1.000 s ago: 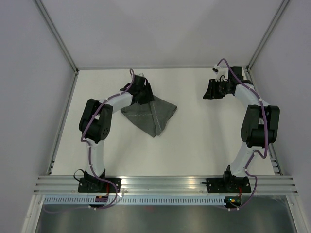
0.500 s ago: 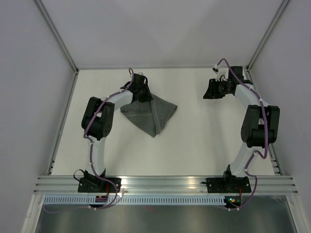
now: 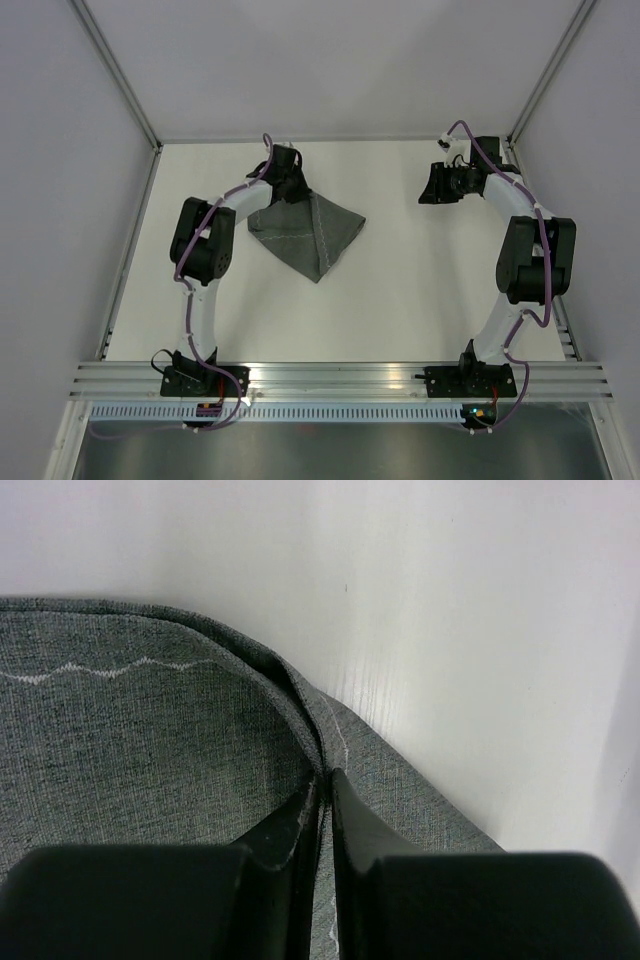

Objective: Fold the napkin, place the utensils inside, and roll it up
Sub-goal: Roll the napkin with the utensil

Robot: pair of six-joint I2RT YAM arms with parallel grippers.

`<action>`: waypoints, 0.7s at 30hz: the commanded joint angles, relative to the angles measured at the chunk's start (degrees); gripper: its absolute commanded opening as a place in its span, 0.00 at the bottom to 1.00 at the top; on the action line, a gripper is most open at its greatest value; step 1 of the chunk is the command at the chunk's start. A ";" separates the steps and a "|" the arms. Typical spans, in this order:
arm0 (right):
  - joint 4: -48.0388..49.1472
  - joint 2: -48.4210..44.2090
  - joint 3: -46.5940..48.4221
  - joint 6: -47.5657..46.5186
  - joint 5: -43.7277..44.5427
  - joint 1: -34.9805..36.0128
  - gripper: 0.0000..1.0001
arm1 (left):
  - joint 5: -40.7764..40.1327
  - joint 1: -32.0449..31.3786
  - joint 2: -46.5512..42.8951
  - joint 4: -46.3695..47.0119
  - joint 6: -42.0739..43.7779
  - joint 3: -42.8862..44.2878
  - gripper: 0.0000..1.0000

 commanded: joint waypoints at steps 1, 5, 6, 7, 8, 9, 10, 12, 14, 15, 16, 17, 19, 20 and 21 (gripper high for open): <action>0.07 -1.73 1.21 -0.25 -0.28 -0.60 0.40 | 2.25 0.69 1.44 -1.52 0.14 3.87 0.13; -0.01 -1.73 1.21 -0.25 -0.19 -0.61 0.40 | 2.60 1.04 2.58 -2.31 0.23 5.81 0.10; 0.07 -1.73 1.21 -0.25 -0.19 -0.61 0.40 | 2.69 1.13 2.75 -2.83 0.23 6.25 0.09; 0.07 -1.73 1.30 -0.25 -0.10 -0.61 0.40 | 2.52 1.13 3.02 -3.01 0.23 6.86 0.09; -0.01 -1.55 1.30 -0.25 -0.10 -0.69 0.40 | 2.25 1.13 3.11 -3.27 0.14 7.13 0.09; 0.07 -1.47 1.21 -0.25 -0.10 -0.69 0.40 | 2.42 1.22 3.19 -3.28 0.14 7.30 0.08; -0.01 -1.55 1.21 -0.33 -0.10 -0.69 0.40 | 2.51 1.39 3.20 -3.45 0.05 7.48 0.08; -0.01 -1.46 1.21 -0.42 -0.02 -0.78 0.40 | 2.78 1.57 3.37 -3.54 -0.12 7.92 0.08; 0.07 -1.47 1.13 -0.51 -0.02 -0.78 0.40 | 3.48 1.74 3.63 -3.80 -0.21 8.71 0.08; -0.01 -1.46 1.12 -0.69 -0.02 -0.78 0.40 | 3.57 1.74 3.81 -4.07 -0.12 8.97 0.08; -0.01 -1.55 1.04 -0.69 -0.02 -0.87 0.40 | 3.57 1.74 4.07 -4.16 -0.12 9.32 0.08; -0.01 -1.47 1.04 -0.77 -0.10 -0.87 0.40 | 3.57 1.66 4.25 -4.59 0.05 9.41 0.09; -0.10 -1.55 0.86 -0.86 -0.19 -0.87 0.40 | 3.04 1.66 4.16 -5.12 0.32 9.24 0.14; -0.19 -1.55 0.86 -1.12 -0.19 -0.96 0.40 | 2.61 1.66 3.90 -5.12 0.40 8.80 0.24; -0.10 -1.73 0.77 -1.13 -0.28 -0.87 0.40 | 2.25 1.74 3.46 -5.12 0.84 8.45 0.28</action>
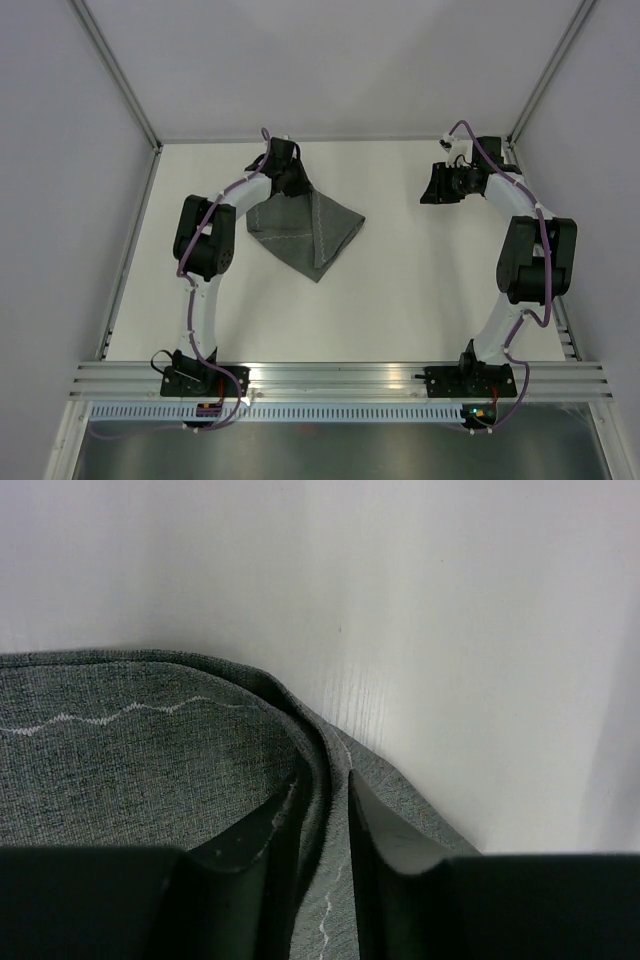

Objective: Fold the napkin, place the utensils inside, and roll it up
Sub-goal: Roll the napkin with the utensil

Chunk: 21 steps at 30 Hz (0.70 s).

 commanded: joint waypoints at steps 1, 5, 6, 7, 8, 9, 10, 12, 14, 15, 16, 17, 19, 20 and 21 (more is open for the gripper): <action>-0.10 -1.73 0.77 -1.02 -0.30 -0.39 0.40 | -0.22 0.35 -1.45 -1.23 0.84 0.24 0.32; -0.37 -1.82 0.95 -1.11 -0.74 -0.48 0.40 | -1.97 0.43 -6.81 2.90 3.30 -3.99 0.49; -0.45 -1.90 1.04 -1.11 -0.74 -0.48 0.40 | -1.98 0.43 -7.52 3.60 4.87 -4.34 0.52; -0.54 -1.99 1.04 -1.19 -0.91 -0.39 0.40 | -2.24 0.43 -8.66 3.78 5.41 -5.04 0.53; -0.54 -2.17 1.12 -1.19 -0.92 -0.48 0.40 | -2.68 0.35 -10.59 4.04 6.11 -5.40 0.55; -0.54 -2.17 1.21 -1.11 -0.92 -0.48 0.40 | -3.03 0.34 -11.74 4.56 7.42 -6.53 0.56; -0.54 -2.26 1.21 -1.02 -1.00 -0.48 0.40 | -3.47 0.26 -12.97 4.83 7.96 -7.24 0.56; -0.54 -2.61 1.30 -1.02 -1.00 -0.48 0.40 | -5.14 -0.09 -16.99 5.10 9.97 -9.87 0.57; -0.37 -2.87 1.30 -1.11 -0.92 -0.56 0.40 | -8.38 -0.97 -19.99 5.10 11.82 -11.98 0.57; -0.45 -2.87 1.30 -1.11 -0.92 -0.56 0.40 | -9.79 -3.24 -22.71 5.10 14.53 -13.99 0.58; -0.37 -2.87 1.39 -1.02 -1.00 -0.74 0.40 | -11.37 -4.83 -23.95 4.75 16.21 -14.71 0.58; -0.28 -2.78 1.48 -0.76 -1.00 -0.74 0.40 | -15.82 -6.84 -24.84 4.14 17.97 -15.24 0.59; -0.37 -2.70 1.83 -0.58 -1.35 -0.83 0.40 | -26.17 -13.85 -24.93 0.64 23.50 -14.72 0.60; -0.37 -2.70 1.92 -0.49 -1.44 -0.91 0.40 | -28.76 -15.98 -24.41 -0.60 24.83 -14.37 0.63; -0.45 -2.78 1.83 -0.49 -1.53 -0.92 0.40 | -30.70 -17.83 -23.71 -1.57 26.32 -14.19 0.71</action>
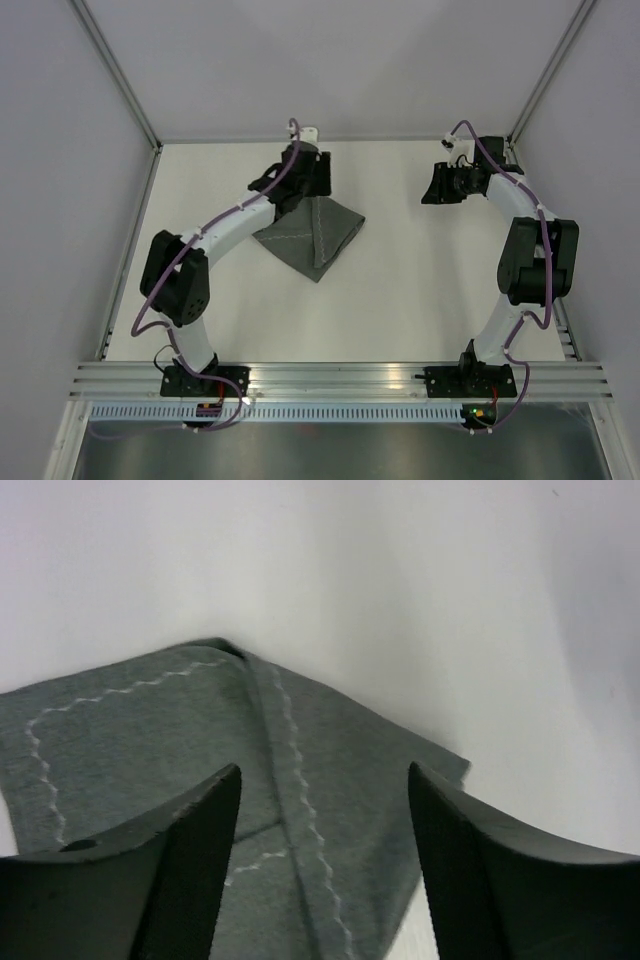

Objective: Fold the napkin, place the utensils inside, and roll it up
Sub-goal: Roll the napkin with the utensil

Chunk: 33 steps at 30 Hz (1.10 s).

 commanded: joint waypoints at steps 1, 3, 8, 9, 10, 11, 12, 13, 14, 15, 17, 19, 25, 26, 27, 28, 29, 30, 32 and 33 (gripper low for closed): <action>0.40 -2.19 1.81 -0.34 -1.31 -0.52 0.40 | -14.05 -10.95 1.78 -4.55 9.81 0.39 0.75; 0.40 -2.19 1.63 -0.34 -1.31 -0.52 0.40 | -20.21 -15.35 3.72 -7.98 9.46 1.35 0.69; 0.14 -2.28 1.54 -0.16 -1.14 -0.70 0.40 | -32.68 -22.84 11.43 -16.67 6.30 6.79 0.69; 0.22 -2.19 1.46 -0.16 -1.14 -0.70 0.40 | -34.01 -23.89 12.76 -19.56 5.25 8.89 0.69; 0.14 -2.28 1.54 -0.16 -1.14 -0.70 0.40 | -35.07 -25.38 13.99 -20.98 4.37 9.96 0.69; 0.05 -2.19 1.63 -0.16 -0.96 -0.61 0.40 | -36.91 -26.00 15.05 -22.47 3.58 11.01 0.70; -0.04 -2.11 1.63 -0.25 -0.96 -0.61 0.40 | -37.80 -26.71 17.32 -24.58 2.01 12.76 0.70; -0.13 -2.11 1.63 -0.25 -0.87 -0.70 0.40 | -38.33 -26.98 18.22 -25.21 1.73 13.22 0.70; -0.04 -2.28 1.63 -0.34 -0.79 -0.70 0.40 | -38.33 -27.15 18.92 -25.30 1.29 13.48 0.70; -0.21 -2.19 1.63 -0.25 -0.70 -0.70 0.40 | -38.33 -27.15 19.89 -25.56 1.03 13.92 0.70; -0.30 -2.37 1.54 -0.34 -0.44 -0.79 0.40 | -37.55 -27.24 20.59 -26.09 0.76 14.01 0.70; -0.22 -2.54 1.45 -0.51 -0.26 -0.79 0.40 | -36.84 -27.24 20.86 -26.01 0.93 13.84 0.70; -0.04 -2.28 0.84 -0.34 -0.17 -1.05 0.40 | -32.37 -27.15 23.14 -25.92 3.04 14.54 0.70; -0.04 -2.19 0.67 -0.34 -0.26 -1.05 0.39 | -31.92 -27.15 23.41 -25.83 3.39 14.80 0.70; 0.05 -2.19 0.58 -0.34 -0.35 -1.05 0.39 | -31.48 -27.15 23.67 -25.92 3.40 14.80 0.70; -0.04 -2.37 0.58 -0.34 -0.35 -1.14 0.39 | -30.61 -27.15 23.94 -25.92 3.48 14.80 0.69; 0.05 -2.28 0.58 -0.34 -0.35 -1.14 0.39 | -29.99 -27.07 24.29 -25.92 3.57 14.80 0.68; 0.05 -2.37 0.49 -0.42 -0.35 -1.22 0.39 | -29.38 -26.80 24.46 -25.83 3.48 14.80 0.68; -0.04 -2.37 0.58 -0.34 -0.35 -1.31 0.39 | -27.97 -26.45 24.99 -25.83 3.22 14.72 0.68; -0.13 -2.37 0.58 -0.34 -0.35 -1.40 0.39 | -27.35 -25.84 25.17 -25.74 3.13 14.80 0.68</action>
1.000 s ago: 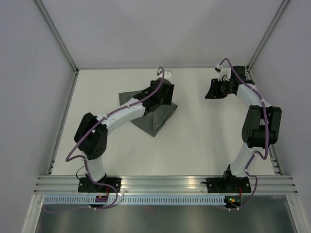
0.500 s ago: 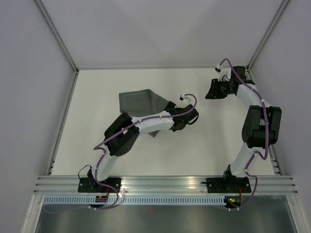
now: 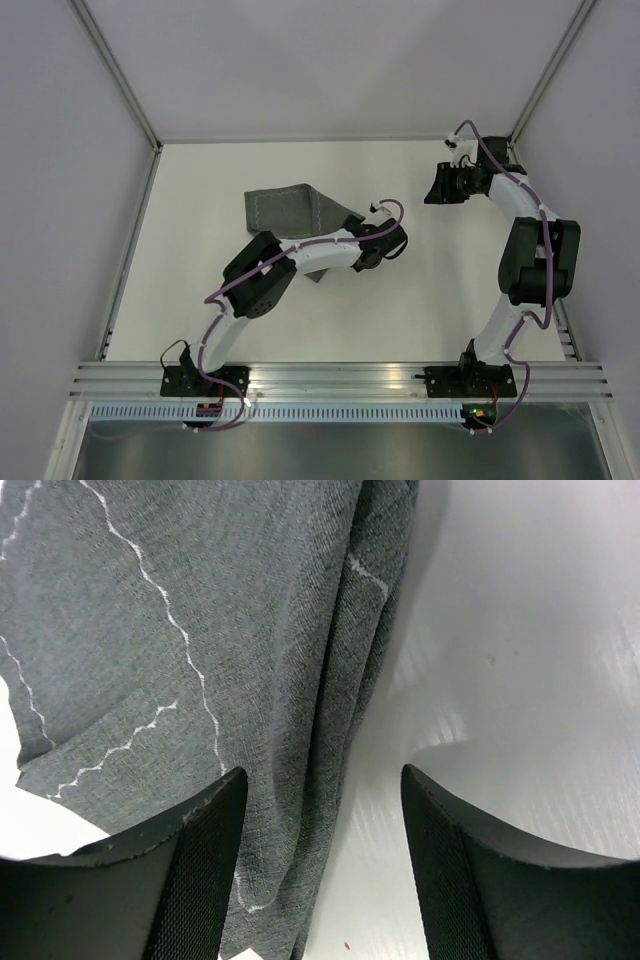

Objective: Fold the napkin, place the utensils inside, and roll it up
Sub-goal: Roll the napkin with the utensil

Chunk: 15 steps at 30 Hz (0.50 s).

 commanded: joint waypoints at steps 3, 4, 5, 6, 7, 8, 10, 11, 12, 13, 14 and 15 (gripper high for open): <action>0.20 -2.41 0.49 -0.51 -0.48 -0.64 0.38 | 5.36 2.10 1.39 -0.17 0.12 1.76 0.64; 0.11 -2.41 0.40 -0.51 -0.48 -0.72 0.38 | 6.06 2.28 1.48 0.01 0.12 1.67 0.64; 0.20 -2.33 0.40 -0.51 -0.48 -0.73 0.38 | 6.85 2.54 1.65 0.18 0.12 1.58 0.63; 0.03 -2.24 0.31 -0.51 -0.39 -0.81 0.37 | 7.73 3.07 1.65 0.45 0.03 1.23 0.63; 0.02 -2.32 0.40 -0.69 -0.48 -0.90 0.36 | 8.95 3.42 1.57 0.88 -0.06 0.97 0.62; -0.06 -2.24 0.49 -0.78 -0.56 -0.99 0.36 | 9.40 3.60 1.39 1.24 -0.06 0.27 0.62; -0.15 -2.24 0.49 -0.86 -0.57 -1.16 0.36 | 11.24 4.39 1.04 2.11 0.20 -0.44 0.61; -0.15 -2.32 0.49 -0.95 -0.65 -1.25 0.36 | 11.77 4.91 0.95 2.21 0.29 -0.88 0.61; -0.15 -2.24 0.49 -0.95 -0.65 -1.25 0.36 | 12.39 5.18 0.78 2.38 0.55 -1.06 0.61; -0.24 -2.24 0.57 -0.95 -0.74 -1.25 0.36 | 13.96 5.44 0.69 2.82 1.08 -1.32 0.59; -0.24 -2.24 0.58 -1.04 -0.74 -1.25 0.36 | 14.76 5.62 0.69 3.00 1.34 -1.67 0.58; -0.41 -2.32 0.66 -1.04 -0.74 -1.25 0.36 | 15.55 6.05 0.51 3.00 1.52 -1.85 0.57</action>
